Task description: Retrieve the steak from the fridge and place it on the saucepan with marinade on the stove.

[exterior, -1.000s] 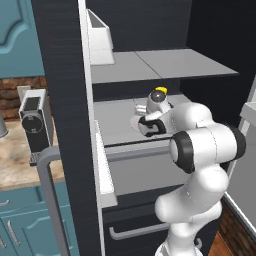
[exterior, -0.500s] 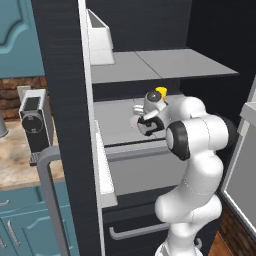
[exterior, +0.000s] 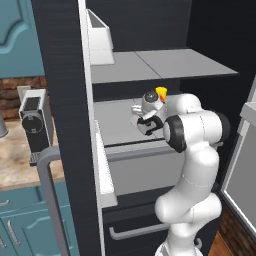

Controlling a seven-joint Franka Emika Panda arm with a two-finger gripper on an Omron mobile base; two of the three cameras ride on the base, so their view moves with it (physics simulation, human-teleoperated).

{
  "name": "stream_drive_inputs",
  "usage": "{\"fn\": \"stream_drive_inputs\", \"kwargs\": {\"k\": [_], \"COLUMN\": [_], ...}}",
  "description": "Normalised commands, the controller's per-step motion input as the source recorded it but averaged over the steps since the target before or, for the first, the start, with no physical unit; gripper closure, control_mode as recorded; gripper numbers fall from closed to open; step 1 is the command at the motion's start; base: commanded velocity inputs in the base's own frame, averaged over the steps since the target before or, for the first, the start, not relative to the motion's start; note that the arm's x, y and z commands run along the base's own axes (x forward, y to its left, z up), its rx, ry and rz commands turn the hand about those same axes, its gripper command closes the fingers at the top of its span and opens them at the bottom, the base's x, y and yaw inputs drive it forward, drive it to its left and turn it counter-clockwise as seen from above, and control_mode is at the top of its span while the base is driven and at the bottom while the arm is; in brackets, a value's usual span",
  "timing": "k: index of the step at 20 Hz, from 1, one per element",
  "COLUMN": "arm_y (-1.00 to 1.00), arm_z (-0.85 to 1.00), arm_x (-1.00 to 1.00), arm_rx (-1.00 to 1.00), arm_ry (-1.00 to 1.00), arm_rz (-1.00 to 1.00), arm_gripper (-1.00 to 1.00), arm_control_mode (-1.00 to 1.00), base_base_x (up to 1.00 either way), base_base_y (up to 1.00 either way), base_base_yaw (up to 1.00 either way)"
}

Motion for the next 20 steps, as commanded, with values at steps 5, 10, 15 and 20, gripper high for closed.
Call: {"fn": "stream_drive_inputs", "kwargs": {"k": [5, 10, 15, 20], "arm_y": [-0.05, -0.03, -0.02, 0.00], "arm_z": [-0.18, -0.04, 0.00, 0.00], "arm_x": [0.03, 0.00, -0.05, 0.00], "arm_rx": [0.00, 0.00, 0.00, 0.00], "arm_ry": [0.03, 0.02, 0.00, 0.00], "arm_rz": [-0.04, -0.03, -0.01, 0.00], "arm_gripper": [-1.00, 1.00, 1.00, 1.00], "arm_control_mode": [-1.00, -1.00, -1.00, -1.00], "base_base_x": [0.00, 0.00, 0.00, 0.00], "base_base_y": [0.00, 0.00, 0.00, 0.00], "base_base_yaw": [0.00, 0.00, 0.00, 0.00]}}
